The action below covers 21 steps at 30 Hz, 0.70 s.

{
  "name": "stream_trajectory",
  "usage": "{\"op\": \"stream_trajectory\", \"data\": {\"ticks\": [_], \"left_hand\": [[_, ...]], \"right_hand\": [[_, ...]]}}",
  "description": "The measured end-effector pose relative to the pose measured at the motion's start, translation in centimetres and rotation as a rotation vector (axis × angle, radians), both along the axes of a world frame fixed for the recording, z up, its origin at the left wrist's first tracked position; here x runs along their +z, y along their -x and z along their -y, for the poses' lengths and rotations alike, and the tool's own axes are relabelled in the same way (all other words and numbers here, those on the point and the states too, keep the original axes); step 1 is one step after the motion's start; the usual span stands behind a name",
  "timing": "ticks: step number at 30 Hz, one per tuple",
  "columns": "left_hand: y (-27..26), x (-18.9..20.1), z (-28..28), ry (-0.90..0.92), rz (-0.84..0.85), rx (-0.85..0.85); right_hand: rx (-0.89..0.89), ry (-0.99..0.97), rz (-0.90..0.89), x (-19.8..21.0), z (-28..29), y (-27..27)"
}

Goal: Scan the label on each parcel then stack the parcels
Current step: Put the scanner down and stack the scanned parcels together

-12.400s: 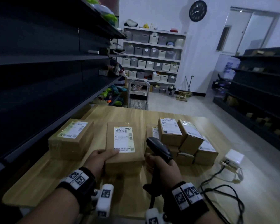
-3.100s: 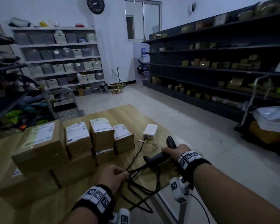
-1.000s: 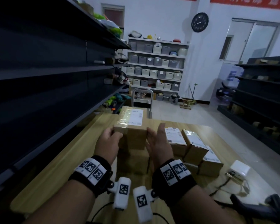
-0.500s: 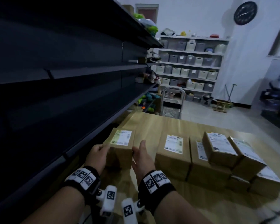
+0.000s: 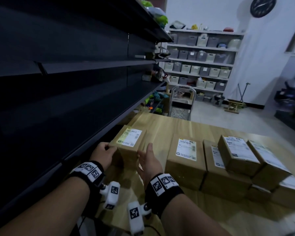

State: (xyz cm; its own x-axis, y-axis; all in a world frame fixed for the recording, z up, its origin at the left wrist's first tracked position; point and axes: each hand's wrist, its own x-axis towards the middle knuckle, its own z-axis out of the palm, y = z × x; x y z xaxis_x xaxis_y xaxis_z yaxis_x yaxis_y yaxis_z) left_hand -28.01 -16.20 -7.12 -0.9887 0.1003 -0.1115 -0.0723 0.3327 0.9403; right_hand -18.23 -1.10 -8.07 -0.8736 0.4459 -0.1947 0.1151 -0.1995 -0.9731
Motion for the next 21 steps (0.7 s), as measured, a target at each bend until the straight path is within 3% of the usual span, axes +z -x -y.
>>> {"op": "stream_trajectory", "data": {"ticks": [4, 9, 15, 21], "left_hand": [[-1.2, 0.7, 0.1, -0.061, -0.013, 0.054], [-6.4, 2.8, -0.6, -0.171, -0.201, 0.172], [-12.9, 2.8, -7.0, -0.262, -0.190, -0.105], [-14.2, 0.4, -12.4, -0.148, -0.049, -0.267]], "right_hand": [[-0.065, 0.078, -0.032, 2.5, -0.2, -3.3], [-0.198, 0.247, -0.206, 4.0, -1.7, -8.1], [-0.419, 0.350, -0.307, 3.9, -7.1, -13.0], [-0.554, 0.394, -0.305, 0.9, -11.5, -16.0]]}}
